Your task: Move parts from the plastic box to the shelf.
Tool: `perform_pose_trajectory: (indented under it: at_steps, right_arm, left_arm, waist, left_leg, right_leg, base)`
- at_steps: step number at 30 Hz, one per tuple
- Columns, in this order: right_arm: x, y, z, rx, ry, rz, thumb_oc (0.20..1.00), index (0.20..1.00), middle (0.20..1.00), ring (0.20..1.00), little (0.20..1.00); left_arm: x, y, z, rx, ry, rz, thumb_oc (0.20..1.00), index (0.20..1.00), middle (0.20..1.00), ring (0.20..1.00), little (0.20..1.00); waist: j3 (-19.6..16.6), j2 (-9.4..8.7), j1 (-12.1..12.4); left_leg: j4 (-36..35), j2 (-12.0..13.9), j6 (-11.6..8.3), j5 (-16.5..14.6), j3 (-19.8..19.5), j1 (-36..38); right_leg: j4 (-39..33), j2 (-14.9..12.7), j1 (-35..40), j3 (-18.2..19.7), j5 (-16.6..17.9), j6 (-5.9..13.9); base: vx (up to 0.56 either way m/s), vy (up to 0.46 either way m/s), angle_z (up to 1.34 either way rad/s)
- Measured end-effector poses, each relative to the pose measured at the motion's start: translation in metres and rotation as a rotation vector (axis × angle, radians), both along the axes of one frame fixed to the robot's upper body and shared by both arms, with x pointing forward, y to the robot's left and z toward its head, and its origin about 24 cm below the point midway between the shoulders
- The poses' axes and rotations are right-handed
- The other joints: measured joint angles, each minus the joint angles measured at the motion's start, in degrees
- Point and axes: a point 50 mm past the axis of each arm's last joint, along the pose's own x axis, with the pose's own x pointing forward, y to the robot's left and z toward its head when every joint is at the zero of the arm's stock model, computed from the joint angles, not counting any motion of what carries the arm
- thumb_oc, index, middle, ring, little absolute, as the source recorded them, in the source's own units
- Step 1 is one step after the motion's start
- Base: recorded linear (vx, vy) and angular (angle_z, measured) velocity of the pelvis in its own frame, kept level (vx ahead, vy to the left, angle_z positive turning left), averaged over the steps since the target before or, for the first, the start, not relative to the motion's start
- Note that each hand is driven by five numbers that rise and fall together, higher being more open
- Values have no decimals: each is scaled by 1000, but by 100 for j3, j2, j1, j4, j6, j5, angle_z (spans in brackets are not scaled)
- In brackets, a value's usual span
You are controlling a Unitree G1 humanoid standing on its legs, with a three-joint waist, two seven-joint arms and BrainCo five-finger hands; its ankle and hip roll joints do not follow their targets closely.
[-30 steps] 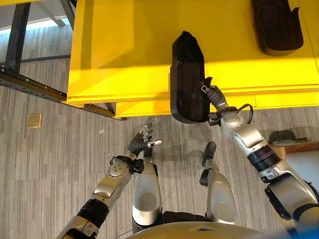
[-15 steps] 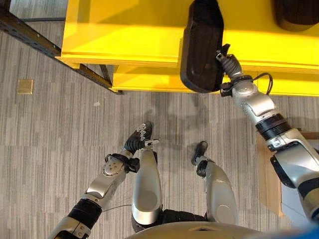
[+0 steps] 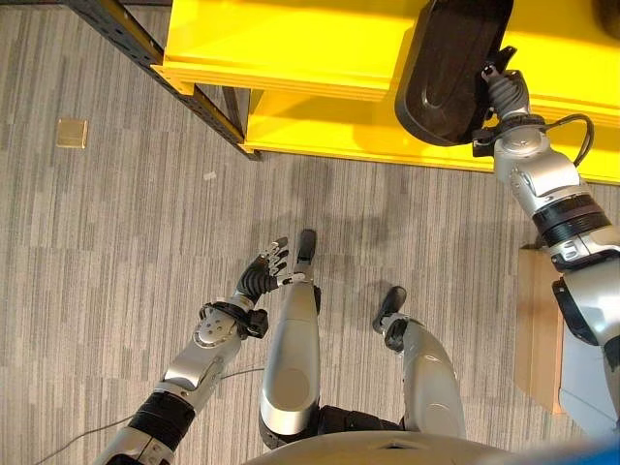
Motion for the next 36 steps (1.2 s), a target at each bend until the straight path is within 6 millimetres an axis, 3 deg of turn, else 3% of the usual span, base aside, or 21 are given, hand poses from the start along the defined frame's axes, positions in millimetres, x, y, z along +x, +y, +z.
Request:
perform_pose_trajectory:
  at_steps: [9,15,23,28,30,32,33,36]
  right_arm:
    - [4,-16,-22,59,133,-31,200,200,200,200,200]
    - [9,-9,16,67,57,17,200,200,200,200,200]
    - [12,-16,27,59,90,13,200,200,200,200,200]
    - [13,-18,21,61,130,9,200,200,200,200,200]
    - [12,-21,16,63,154,-10,200,200,200,200,200]
    - [10,-31,14,63,162,-58,200,200,200,200,200]
    - [8,-38,16,59,157,-88,200,200,200,200,200]
    - [11,-29,12,45,173,-61,200,200,200,200,200]
  left_arm:
    - [-1,0,-1,13,7,-45,1000,1000,1000,1000,1000]
    - [-2,-4,-3,37,13,-68,1000,1000,1000,1000,1000]
    - [-6,5,-15,64,66,-44,1000,1000,1000,1000,1000]
    - [-13,10,-27,72,127,-42,1000,1000,1000,1000,1000]
    - [-16,13,-34,85,163,-49,1000,1000,1000,1000,1000]
    - [-15,13,-36,98,173,-77,1000,1000,1000,1000,1000]
    - [-12,8,-35,110,163,-111,1000,1000,1000,1000,1000]
    - [-20,9,-43,123,208,-141,1000,1000,1000,1000,1000]
  waist:
    - [-7,-84,172]
    - [-17,-120,227]
    - [-239,-308,296]
    - [-717,-370,291]
    - [-892,-431,239]
    - [-992,-498,91]
    - [-998,-492,59]
    - [-994,-508,159]
  left_leg:
    - [-208,34,-18,102,0,591]
    - [-343,3,-2,43,97,1289]
    - [-492,-70,11,-151,259,1990]
    - [-489,-155,35,-233,340,2075]
    - [-483,-166,21,-262,626,1980]
    - [-380,155,138,-340,1499,1758]
    - [-274,244,259,-216,1678,1633]
    - [-104,33,371,-231,1608,1493]
  right_leg:
    - [-234,54,651,-138,36,31]
    - [-610,49,1441,-153,90,97]
    - [-1150,13,2256,-130,184,189]
    - [-1497,-29,2518,-187,264,258]
    - [-1697,-12,2727,-410,293,283]
    - [-1709,-13,2750,-768,264,312]
    - [-1712,-5,2737,-922,260,317]
    - [-1643,-245,2640,-911,287,333]
  base:
    - [25,-44,3]
    - [67,-3,-1]
    - [135,32,-4]
    - [124,-2,2]
    - [47,-63,46]
    - [-33,54,97]
    - [-4,176,86]
    - [-5,230,23]
